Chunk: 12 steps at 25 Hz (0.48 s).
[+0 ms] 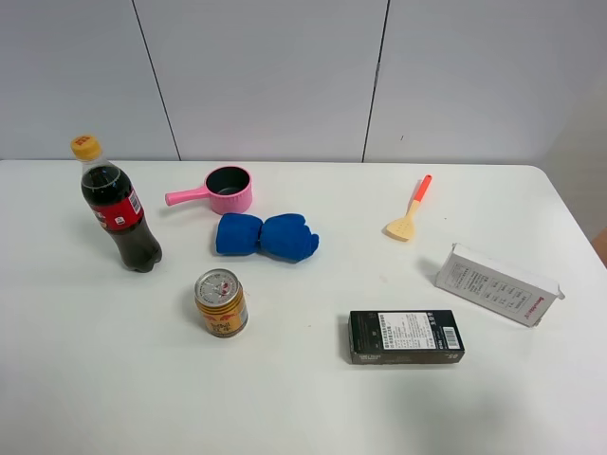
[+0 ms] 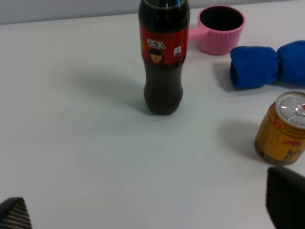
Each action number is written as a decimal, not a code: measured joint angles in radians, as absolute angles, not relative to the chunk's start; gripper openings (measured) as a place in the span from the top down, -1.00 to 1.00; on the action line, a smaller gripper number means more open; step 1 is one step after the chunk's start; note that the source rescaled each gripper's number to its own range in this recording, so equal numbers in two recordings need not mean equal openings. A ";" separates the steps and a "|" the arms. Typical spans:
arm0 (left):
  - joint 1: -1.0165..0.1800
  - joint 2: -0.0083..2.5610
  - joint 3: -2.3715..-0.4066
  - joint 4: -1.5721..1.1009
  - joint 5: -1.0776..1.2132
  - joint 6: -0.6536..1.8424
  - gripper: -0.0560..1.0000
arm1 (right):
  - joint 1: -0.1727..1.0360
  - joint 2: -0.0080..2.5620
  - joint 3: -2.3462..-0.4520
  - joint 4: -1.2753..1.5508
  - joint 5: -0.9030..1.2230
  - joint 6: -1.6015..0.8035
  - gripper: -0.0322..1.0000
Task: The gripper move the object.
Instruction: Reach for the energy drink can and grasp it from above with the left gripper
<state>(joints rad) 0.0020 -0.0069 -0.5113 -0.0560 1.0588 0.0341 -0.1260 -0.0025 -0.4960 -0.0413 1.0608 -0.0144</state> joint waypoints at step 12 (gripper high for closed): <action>0.002 -0.007 -0.511 -0.056 1.059 0.034 -1.00 | -0.126 -0.002 -0.496 -0.041 1.061 -0.014 -1.00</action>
